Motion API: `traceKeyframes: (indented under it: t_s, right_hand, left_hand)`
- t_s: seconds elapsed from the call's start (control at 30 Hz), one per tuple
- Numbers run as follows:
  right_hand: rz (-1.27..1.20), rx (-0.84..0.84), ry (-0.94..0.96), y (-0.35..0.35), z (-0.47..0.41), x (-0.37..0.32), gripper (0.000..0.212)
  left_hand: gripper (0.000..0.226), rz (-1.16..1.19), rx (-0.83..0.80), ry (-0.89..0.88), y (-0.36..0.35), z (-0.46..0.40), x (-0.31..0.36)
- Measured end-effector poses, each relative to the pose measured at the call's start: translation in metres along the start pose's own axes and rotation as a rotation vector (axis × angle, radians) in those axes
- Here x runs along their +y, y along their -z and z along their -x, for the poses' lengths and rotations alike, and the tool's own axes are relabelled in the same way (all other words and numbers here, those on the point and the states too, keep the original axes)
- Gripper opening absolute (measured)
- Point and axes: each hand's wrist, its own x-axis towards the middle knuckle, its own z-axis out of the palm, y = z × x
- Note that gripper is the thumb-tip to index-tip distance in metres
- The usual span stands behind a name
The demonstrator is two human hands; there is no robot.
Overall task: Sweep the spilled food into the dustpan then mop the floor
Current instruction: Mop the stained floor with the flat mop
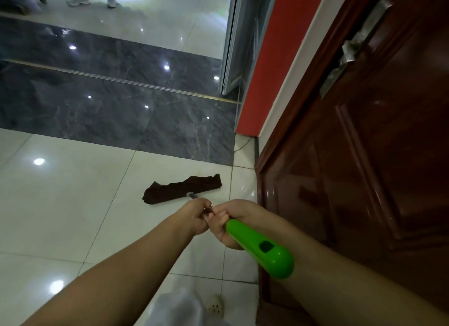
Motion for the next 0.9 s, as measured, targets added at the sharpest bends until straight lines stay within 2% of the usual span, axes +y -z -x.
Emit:
traceKeyframes:
  t_s: [0.17, 0.27, 0.43, 0.6, 0.8, 0.9]
  right_hand:
    - [-0.137, -0.040, -0.063, 0.001, 0.020, -0.004, 0.031]
    - [-0.095, 0.003, -0.131, 0.005, 0.022, -0.015, 0.025]
    - [-0.033, 0.051, -0.093, -0.004, 0.001, -0.035, 0.021]
    - [-0.025, 0.073, -0.075, -0.025, -0.024, -0.069, 0.025]
    - [0.137, 0.099, -0.026, -0.074, -0.069, -0.106, 0.022]
    - [0.053, 0.072, -0.018, -0.103, -0.086, -0.128, 0.024]
  left_hand:
    - [0.025, 0.122, -0.065, 0.053, -0.016, 0.010, -0.004]
    - [0.020, 0.148, -0.071, 0.057, -0.021, 0.008, 0.002]
    - [0.015, 0.139, -0.024, 0.067, -0.017, -0.017, 0.026]
    - [0.034, 0.178, 0.027, 0.061, -0.015, -0.043, 0.069]
    - [0.018, 0.075, 0.048, 0.019, 0.002, -0.070, 0.138]
    - [0.016, 0.019, 0.056, 0.018, 0.013, -0.079, 0.178]
